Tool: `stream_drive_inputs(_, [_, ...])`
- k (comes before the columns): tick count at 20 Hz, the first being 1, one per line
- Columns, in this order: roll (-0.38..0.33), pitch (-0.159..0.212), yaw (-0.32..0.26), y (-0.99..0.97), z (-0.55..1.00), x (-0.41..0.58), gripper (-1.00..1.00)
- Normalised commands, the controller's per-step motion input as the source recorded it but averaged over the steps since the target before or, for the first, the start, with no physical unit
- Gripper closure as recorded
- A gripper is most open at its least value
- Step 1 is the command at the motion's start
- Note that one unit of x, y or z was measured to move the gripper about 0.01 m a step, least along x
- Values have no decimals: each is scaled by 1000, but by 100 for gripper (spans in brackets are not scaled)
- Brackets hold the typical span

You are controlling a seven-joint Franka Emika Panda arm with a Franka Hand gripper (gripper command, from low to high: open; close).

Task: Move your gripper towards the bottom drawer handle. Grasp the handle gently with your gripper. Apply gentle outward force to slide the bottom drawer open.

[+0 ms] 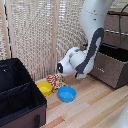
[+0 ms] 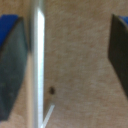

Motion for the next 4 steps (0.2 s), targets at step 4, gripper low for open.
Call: stream_drive_inputs(4, [0, 64, -86, 76, 527, 151, -100])
